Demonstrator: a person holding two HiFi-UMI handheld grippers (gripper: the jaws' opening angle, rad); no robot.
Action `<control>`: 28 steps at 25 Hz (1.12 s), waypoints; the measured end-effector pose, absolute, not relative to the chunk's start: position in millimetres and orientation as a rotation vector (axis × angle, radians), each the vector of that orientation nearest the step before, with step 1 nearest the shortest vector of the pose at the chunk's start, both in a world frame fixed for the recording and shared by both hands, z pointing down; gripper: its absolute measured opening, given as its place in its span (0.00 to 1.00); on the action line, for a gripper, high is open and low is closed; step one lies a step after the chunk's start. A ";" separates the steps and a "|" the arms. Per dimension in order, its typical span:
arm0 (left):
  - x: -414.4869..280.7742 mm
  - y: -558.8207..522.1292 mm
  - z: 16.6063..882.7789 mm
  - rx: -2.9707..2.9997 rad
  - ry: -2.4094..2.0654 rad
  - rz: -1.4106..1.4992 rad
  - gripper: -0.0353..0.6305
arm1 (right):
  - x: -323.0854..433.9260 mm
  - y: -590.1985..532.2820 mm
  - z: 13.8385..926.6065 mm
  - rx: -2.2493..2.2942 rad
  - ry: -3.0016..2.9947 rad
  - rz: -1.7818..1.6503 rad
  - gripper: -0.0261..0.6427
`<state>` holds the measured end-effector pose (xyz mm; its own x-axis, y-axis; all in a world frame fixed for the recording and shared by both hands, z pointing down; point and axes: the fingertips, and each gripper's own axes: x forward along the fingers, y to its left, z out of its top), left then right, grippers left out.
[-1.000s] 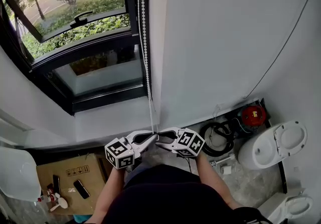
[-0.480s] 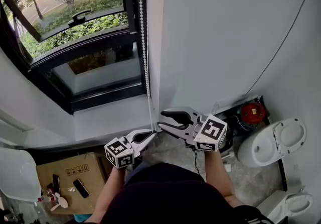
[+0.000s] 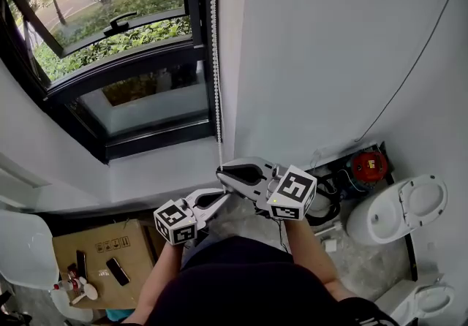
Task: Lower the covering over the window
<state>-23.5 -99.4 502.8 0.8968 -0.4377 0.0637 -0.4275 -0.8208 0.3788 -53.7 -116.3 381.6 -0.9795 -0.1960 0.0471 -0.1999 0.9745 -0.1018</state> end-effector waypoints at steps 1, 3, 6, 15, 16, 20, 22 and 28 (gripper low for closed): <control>-23.2 -99.0 502.4 2.674 -0.636 -0.038 0.08 | -54.3 -117.2 382.1 0.312 -3.088 0.186 0.06; -23.6 -98.7 501.7 2.672 -0.640 -0.043 0.08 | -54.4 -116.9 381.1 0.298 -3.094 0.238 0.06; -25.2 -98.5 501.8 2.677 -0.647 -0.051 0.08 | -53.5 -115.9 378.6 0.285 -3.102 0.247 0.06; -27.4 -94.3 534.8 2.610 -0.654 0.100 0.08 | -54.6 -120.1 417.4 0.295 -2.973 0.232 0.06; -27.1 -93.9 535.9 2.600 -0.654 0.105 0.08 | -53.5 -120.6 420.2 0.292 -2.980 0.264 0.06; -24.5 -88.4 549.1 2.581 -0.628 0.179 0.08 | -52.9 -122.4 434.3 0.304 -2.937 0.262 0.06; -22.9 -84.8 555.8 2.573 -0.618 0.206 0.08 | -54.1 -121.5 441.0 0.296 -2.921 0.264 0.06; -22.6 -82.5 566.4 2.528 -0.621 0.259 0.08 | -55.4 -121.8 452.6 0.288 -2.886 0.281 0.06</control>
